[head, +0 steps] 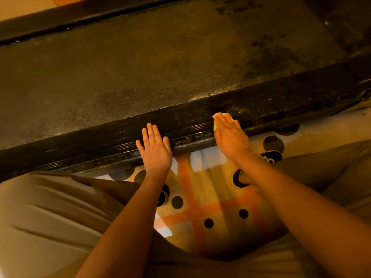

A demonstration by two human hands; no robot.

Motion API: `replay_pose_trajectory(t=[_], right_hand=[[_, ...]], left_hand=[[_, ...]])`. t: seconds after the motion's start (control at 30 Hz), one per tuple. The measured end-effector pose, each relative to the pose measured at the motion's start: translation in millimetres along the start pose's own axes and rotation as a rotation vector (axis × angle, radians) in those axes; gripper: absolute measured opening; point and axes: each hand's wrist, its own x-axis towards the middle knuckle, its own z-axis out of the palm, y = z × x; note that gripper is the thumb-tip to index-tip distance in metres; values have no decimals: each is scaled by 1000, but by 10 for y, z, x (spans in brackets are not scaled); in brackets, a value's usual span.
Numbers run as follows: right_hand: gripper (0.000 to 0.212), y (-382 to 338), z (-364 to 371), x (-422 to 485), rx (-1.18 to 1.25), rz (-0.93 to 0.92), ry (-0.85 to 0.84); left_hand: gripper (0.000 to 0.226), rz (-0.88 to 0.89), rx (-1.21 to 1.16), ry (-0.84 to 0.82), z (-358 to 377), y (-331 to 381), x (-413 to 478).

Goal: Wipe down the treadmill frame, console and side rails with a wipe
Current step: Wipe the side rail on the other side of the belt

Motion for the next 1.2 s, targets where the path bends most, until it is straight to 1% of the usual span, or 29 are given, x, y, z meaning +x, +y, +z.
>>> replay_pose_trajectory(t=[0.1,0.2,0.27,0.33,0.4,0.43,0.57,0.67,0.77,0.87,0.97,1.07,1.13,1.2], right_hand=[[54,404,-174,49,-19,143,45],[54,435,-170,69,-32,193,68],[54,238,-79,26,-26,177,53],[54,77,27,-32,-31,91,23],[54,96,1,-6,-31,45,19],[54,174,-36,29,-24,61,34],[54,544,-205,155,-13,233,85],[51,463,-160,123,-38,261,102],[53,106,22,-50,-35,164,69],[53,-365,174,-119,-21,-22,-21],[54,-790,276,-32,-81,-187,-51],[54,-933,312,71,-90,-208,-59],[56,-833,261,135,-58,-192,-64],[58,-594,171,158,-28,-132,-28]], left_hand=[[59,-1,-6,-7,-4,5,6],[59,3,-11,-3,-8,3,1],[59,2,-16,1,-7,15,-2],[59,2,-18,-2,-3,18,-5],[59,2,-16,-9,-5,9,2],[59,6,-14,-14,-7,5,7],[60,8,-16,-34,-31,-2,8],[60,4,-24,-30,-41,12,-1],[60,-3,-19,-22,-38,25,-2],[59,-2,-13,-21,-33,23,0],[60,0,-7,-35,-37,10,-3],[60,2,-7,-54,-53,9,7],[60,1,-12,-53,-55,11,11],[60,-3,-13,-44,-48,13,6]])
